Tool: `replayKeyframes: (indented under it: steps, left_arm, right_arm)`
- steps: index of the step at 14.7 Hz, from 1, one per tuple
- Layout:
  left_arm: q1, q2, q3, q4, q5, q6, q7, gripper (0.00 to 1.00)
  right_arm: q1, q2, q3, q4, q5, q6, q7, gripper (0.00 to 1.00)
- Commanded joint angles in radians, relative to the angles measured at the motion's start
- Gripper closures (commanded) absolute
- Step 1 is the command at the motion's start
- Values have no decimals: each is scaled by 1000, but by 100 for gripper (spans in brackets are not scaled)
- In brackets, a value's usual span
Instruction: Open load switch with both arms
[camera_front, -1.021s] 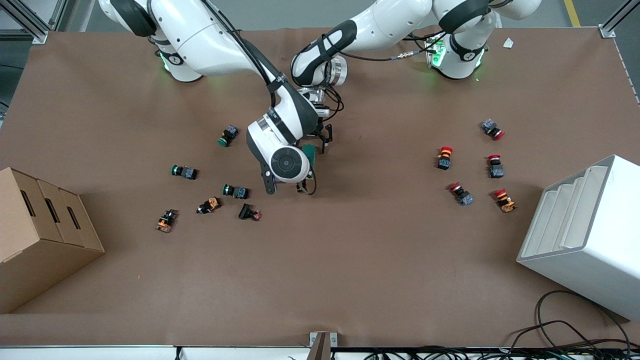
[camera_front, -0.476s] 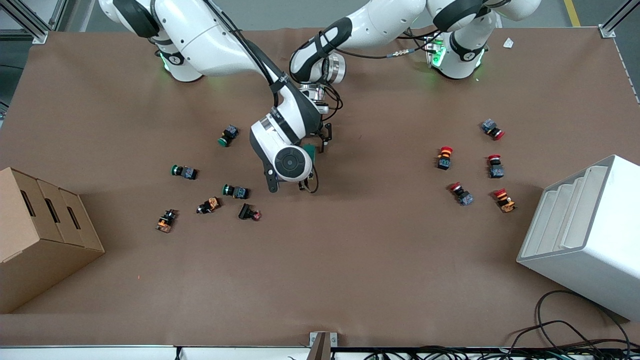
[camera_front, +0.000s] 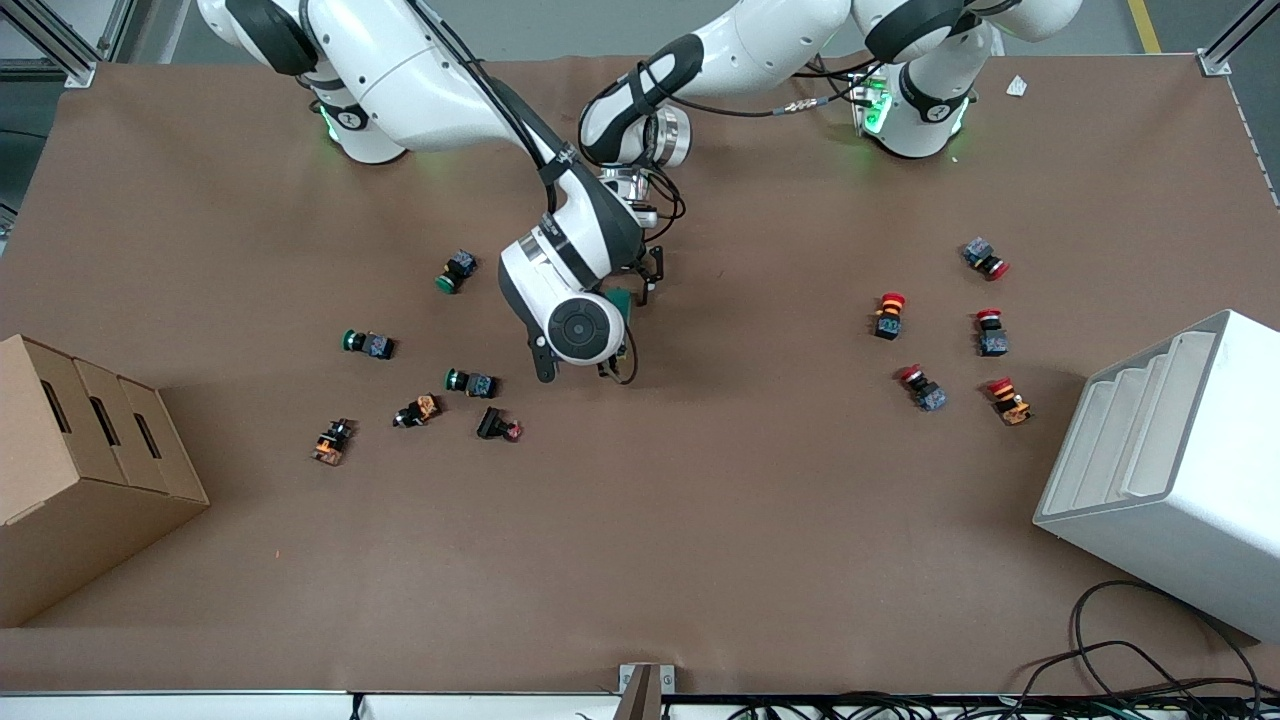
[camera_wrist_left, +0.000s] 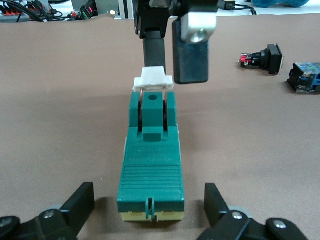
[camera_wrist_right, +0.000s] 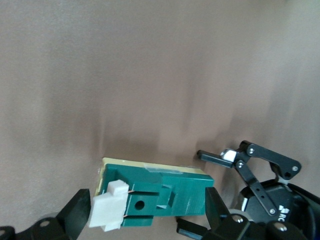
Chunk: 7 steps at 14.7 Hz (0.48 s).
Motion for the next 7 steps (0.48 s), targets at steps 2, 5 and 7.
replayKeyframes:
  steps: [2,5,7]
  left_arm:
    - [-11,51,6,6,3,32,-20,5]
    - [-11,51,6,8,2,32,-20,2]
    - [-11,51,6,9,3,32,-20,2]
  right_arm:
    - [-13,-10,22,20,34,-89,4,0]
    - [-31,-10,41,37,34,-132,-18,0]
    - [-33,-15,42,38,36,-157,-27,0]
